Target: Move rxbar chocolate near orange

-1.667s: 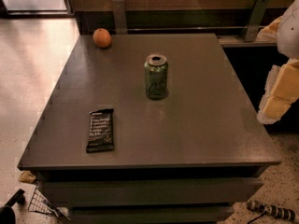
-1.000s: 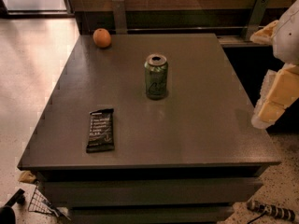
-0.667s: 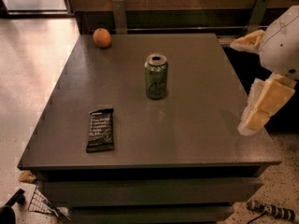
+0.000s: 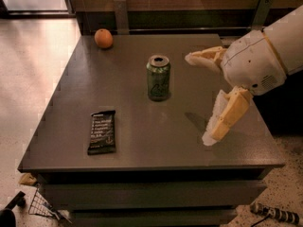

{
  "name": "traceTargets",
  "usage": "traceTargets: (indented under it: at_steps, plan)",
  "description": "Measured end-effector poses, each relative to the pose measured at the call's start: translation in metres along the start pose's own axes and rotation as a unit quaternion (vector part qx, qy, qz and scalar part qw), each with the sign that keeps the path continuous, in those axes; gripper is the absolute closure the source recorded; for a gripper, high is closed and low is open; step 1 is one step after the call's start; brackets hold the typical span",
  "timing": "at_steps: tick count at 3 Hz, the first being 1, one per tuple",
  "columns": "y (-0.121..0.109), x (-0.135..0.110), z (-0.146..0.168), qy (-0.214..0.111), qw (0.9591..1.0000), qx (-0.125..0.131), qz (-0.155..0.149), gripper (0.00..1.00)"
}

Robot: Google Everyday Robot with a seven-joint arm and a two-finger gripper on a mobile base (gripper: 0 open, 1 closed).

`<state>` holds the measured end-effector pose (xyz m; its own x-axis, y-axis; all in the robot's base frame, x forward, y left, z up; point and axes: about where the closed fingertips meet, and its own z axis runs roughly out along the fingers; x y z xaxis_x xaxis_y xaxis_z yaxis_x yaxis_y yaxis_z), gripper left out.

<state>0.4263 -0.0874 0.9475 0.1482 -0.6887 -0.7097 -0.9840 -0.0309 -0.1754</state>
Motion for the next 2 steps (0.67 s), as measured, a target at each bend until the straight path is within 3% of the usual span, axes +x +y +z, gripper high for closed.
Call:
traceTargets:
  at_steps: [1,2]
  plan:
    - [0.001,-0.017,0.024,-0.057,0.9982,-0.015,0.011,0.00]
    - [0.003,-0.029,0.037,-0.090,0.9954,-0.016,0.027,0.00]
